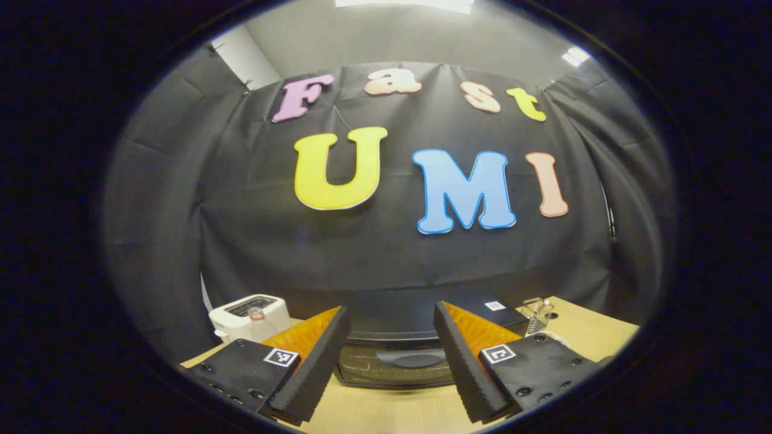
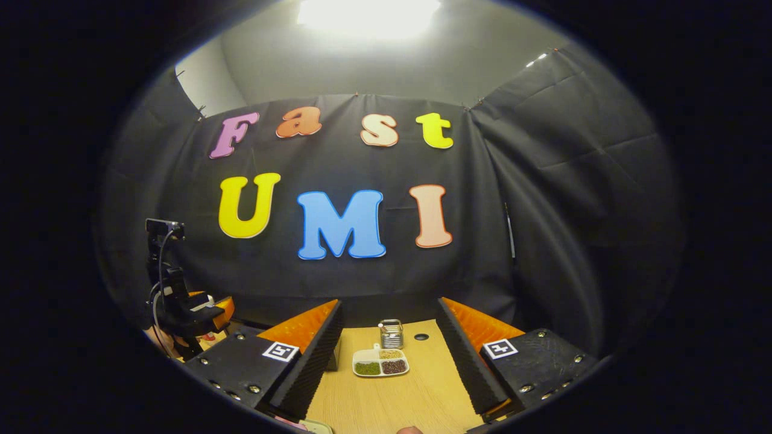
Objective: Open the electric oven with the left hand, put the food in, and close the electric oven.
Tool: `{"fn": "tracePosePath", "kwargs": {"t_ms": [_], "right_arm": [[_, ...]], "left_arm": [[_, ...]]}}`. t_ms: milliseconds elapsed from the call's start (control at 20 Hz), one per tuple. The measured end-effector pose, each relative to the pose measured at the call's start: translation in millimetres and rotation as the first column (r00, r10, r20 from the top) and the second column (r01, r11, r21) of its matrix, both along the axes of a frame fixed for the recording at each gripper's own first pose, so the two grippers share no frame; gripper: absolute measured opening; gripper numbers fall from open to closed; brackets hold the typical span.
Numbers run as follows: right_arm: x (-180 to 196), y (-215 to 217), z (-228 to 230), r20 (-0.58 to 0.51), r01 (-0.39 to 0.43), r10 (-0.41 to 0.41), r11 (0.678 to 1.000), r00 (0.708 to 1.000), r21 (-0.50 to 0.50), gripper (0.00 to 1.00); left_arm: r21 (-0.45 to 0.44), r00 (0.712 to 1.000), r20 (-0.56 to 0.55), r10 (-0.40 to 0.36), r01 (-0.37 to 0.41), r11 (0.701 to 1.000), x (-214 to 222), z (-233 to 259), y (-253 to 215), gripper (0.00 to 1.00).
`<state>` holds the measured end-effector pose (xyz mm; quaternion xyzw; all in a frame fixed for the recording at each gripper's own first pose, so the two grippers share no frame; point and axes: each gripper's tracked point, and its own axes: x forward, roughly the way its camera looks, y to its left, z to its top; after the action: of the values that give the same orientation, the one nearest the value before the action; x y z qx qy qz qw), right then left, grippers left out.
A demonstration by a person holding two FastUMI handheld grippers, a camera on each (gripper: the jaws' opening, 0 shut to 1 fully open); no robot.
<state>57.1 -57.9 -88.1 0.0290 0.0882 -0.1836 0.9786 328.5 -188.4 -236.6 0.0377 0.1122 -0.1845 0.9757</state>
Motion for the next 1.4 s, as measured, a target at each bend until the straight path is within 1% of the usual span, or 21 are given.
{"fn": "tracePosePath", "kwargs": {"t_ms": [50, 100, 150, 200, 250, 400, 450, 500, 550, 700, 850, 900, 950, 1000, 1050, 1100, 1150, 1200, 1250, 1300, 1400], "right_arm": [[-2.3, -0.9, -2.9, -0.013, 0.027, -0.027, 1.0, 1.0, 0.001, 0.95], [-5.2, -1.8, -7.1, -0.027, 0.05, -0.05, 0.999, 0.998, 0.002, 0.95], [-6.9, -1.8, -11.1, -0.042, 0.068, -0.068, 0.998, 0.997, 0.004, 0.95], [-8.7, -2.1, -14.9, -0.055, 0.083, -0.082, 0.997, 0.995, 0.007, 0.95], [-10.0, -2.7, -17.2, -0.064, 0.096, -0.095, 0.995, 0.993, 0.009, 0.95], [-13.9, -4.8, -23.6, -0.084, 0.119, -0.119, 0.993, 0.989, 0.005, 0.95], [-15.7, -4.8, -24.5, -0.09, 0.12, -0.119, 0.993, 0.989, 0.003, 0.95], [-17.4, -5.1, -24.0, -0.092, 0.12, -0.119, 0.993, 0.989, 0.0, 0.96], [-18.0, -4.8, -22.8, -0.093, 0.116, -0.116, 0.993, 0.989, -0.004, 0.96], [-21.9, -5.7, -20.2, -0.089, 0.1, -0.101, 0.995, 0.991, -0.016, 0.95], [-26.2, -6.8, -14.0, -0.079, 0.079, -0.081, 0.997, 0.994, -0.028, 0.95], [-27.5, -7.5, -13.7, -0.077, 0.069, -0.072, 0.997, 0.994, -0.034, 0.95], [-29.2, -7.0, -11.3, -0.074, 0.059, -0.062, 0.998, 0.995, -0.038, 0.95], [-31.4, -5.9, -10.7, -0.072, 0.045, -0.048, 0.998, 0.996, -0.042, 0.95], [-32.6, -4.3, -9.7, -0.073, 0.029, -0.033, 0.998, 0.997, -0.047, 0.95], [-33.9, -1.7, -11.3, -0.079, 0.009, -0.013, 0.999, 0.997, -0.049, 0.95], [-35.1, -0.2, -12.2, -0.083, -0.01, 0.005, 0.999, 0.997, -0.052, 0.95], [-37.4, 1.8, -12.1, -0.085, -0.025, 0.02, 0.998, 0.996, -0.055, 0.95], [-38.3, 3.2, -11.6, -0.087, -0.04, 0.035, 0.998, 0.996, -0.053, 0.95], [-39.8, 5.2, -13.0, -0.089, -0.054, 0.05, 0.997, 0.995, -0.049, 0.95], [-42.3, 7.4, -14.3, -0.096, -0.082, 0.077, 0.995, 0.992, -0.049, 0.95]], "left_arm": [[0.005, 1.0, -0.021, -0.015, 0.015, 1.0, 9.0, -14.4, -5.3, 0.99], [0.009, 0.999, -0.047, -0.026, 0.026, 1.0, 15.6, -30.7, -9.9, 0.95], [0.013, 0.997, -0.07, -0.035, 0.036, 0.999, 21.9, -44.2, -14.5, 0.99], [0.015, 0.995, -0.089, -0.041, 0.043, 0.999, 26.9, -56.7, -18.4, 0.99], [0.016, 0.993, -0.107, -0.045, 0.047, 0.999, 30.7, -69.2, -21.0, 0.91], [0.022, 0.987, -0.154, -0.048, 0.052, 0.998, 36.2, -98.3, -28.5, 0.91], [0.031, 0.985, -0.169, -0.039, 0.045, 0.998, 33.7, -105.0, -29.5, 0.99], [0.039, 0.99, -0.137, -0.042, 0.048, 0.998, 36.6, -102.7, -31.5, 0.99], [0.047, 0.989, -0.137, -0.05, 0.057, 0.997, 35.4, -103.3, -34.2, 0.99], [0.043, 0.992, -0.12, -0.035, 0.041, 0.998, 29.1, -102.5, -32.3, 0.95], [0.043, 0.994, -0.107, -0.02, 0.025, 0.999, 23.5, -101.3, -29.8, 0.95], [0.047, 0.994, -0.109, -0.014, 0.019, 0.999, 20.1, -102.6, -29.3, 0.99], [0.046, 0.994, -0.111, -0.006, 0.011, 0.999, 17.1, -101.9, -27.9, 0.99], [0.047, 0.993, -0.119, 0.001, 0.004, 0.999, 11.3, -103.5, -25.8, 0.95], [0.049, 0.993, -0.121, 0.006, -0.001, 0.999, 5.3, -103.6, -23.6, 0.99], [0.055, 0.992, -0.127, 0.012, -0.005, 0.998, -1.9, -105.3, -19.8, 0.95], [0.06, 0.992, -0.129, 0.016, -0.008, 0.998, -10.2, -105.7, -16.5, 0.99], [0.066, 0.991, -0.136, 0.02, -0.011, 0.998, -18.9, -109.2, -13.8, 0.99], [0.07, 0.989, -0.144, 0.024, -0.014, 0.997, -27.3, -112.2, -10.7, 0.95], [0.076, 0.987, -0.156, 0.029, -0.017, 0.997, -36.6, -117.1, -7.0, 0.99], [0.082, 0.984, -0.173, 0.032, -0.018, 0.996, -53.2, -125.1, -1.3, 0.96]]}}
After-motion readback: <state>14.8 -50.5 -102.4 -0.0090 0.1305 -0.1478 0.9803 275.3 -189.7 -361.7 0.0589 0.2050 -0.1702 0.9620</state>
